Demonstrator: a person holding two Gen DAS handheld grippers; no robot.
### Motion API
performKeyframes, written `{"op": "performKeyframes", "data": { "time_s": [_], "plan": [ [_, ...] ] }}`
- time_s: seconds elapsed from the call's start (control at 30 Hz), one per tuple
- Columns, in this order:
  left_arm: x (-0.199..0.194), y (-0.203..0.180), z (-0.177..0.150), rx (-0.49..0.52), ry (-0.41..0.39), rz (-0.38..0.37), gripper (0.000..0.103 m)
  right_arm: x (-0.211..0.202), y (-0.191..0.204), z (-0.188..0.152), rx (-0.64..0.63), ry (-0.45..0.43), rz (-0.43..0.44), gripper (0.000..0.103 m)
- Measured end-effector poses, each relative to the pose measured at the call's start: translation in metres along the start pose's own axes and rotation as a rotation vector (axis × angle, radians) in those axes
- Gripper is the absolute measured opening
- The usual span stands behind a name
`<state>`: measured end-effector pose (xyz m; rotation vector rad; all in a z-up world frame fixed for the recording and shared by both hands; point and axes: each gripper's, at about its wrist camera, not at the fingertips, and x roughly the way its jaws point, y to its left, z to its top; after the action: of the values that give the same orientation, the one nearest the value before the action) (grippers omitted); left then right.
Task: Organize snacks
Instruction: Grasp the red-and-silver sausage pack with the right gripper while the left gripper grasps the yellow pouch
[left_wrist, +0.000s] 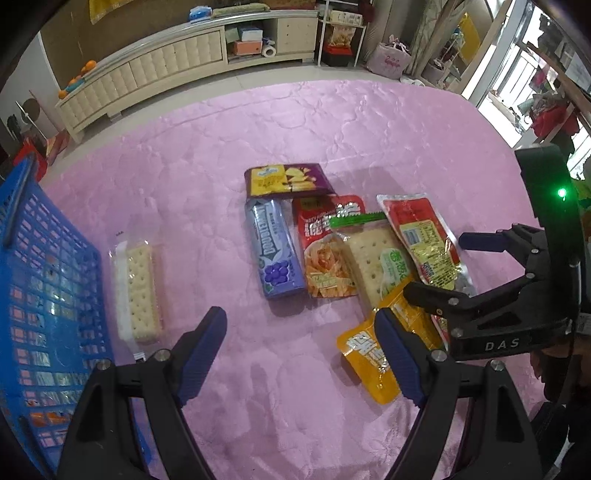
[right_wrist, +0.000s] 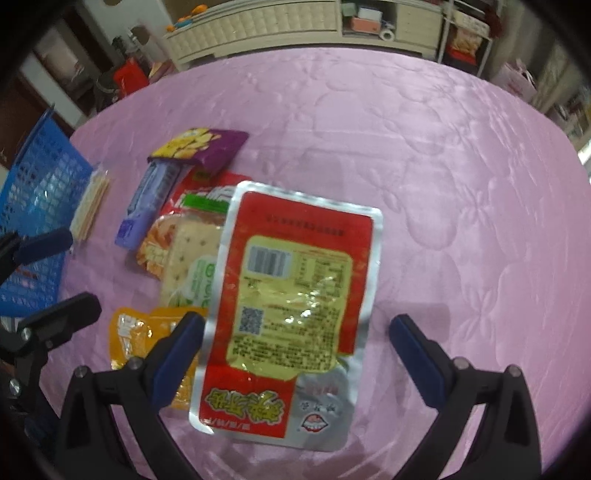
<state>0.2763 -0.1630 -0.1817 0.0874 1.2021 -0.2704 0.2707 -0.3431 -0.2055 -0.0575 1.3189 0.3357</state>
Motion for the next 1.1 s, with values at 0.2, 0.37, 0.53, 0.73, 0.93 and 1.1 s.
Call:
{"op": "performKeyframes", "data": {
  "time_s": [0.2,0.37,0.53,0.73,0.93,1.1],
  "plan": [
    [0.006,0.005,-0.005,-0.014,0.014,-0.014,0.081,-0.004,0.005,0.002,-0.038,0.014,0.022,0.083],
    [0.004,0.007,-0.007,-0.012,0.009,-0.023,0.081,-0.009,0.001,0.004,-0.037,0.012,0.049,0.075],
    [0.004,0.007,-0.009,-0.007,0.012,-0.023,0.081,-0.012,0.002,-0.008,-0.122,-0.007,-0.041,0.061],
    [0.006,0.005,-0.012,-0.001,0.022,-0.026,0.081,-0.011,0.002,-0.003,-0.13,0.032,-0.05,0.06],
    [0.013,-0.008,-0.018,0.058,0.045,-0.08,0.081,-0.015,0.01,-0.007,-0.144,0.002,-0.051,0.057],
    [0.013,-0.015,-0.019,0.114,0.046,-0.135,0.081,-0.024,0.016,-0.024,-0.157,-0.023,-0.025,0.033]
  ]
}}
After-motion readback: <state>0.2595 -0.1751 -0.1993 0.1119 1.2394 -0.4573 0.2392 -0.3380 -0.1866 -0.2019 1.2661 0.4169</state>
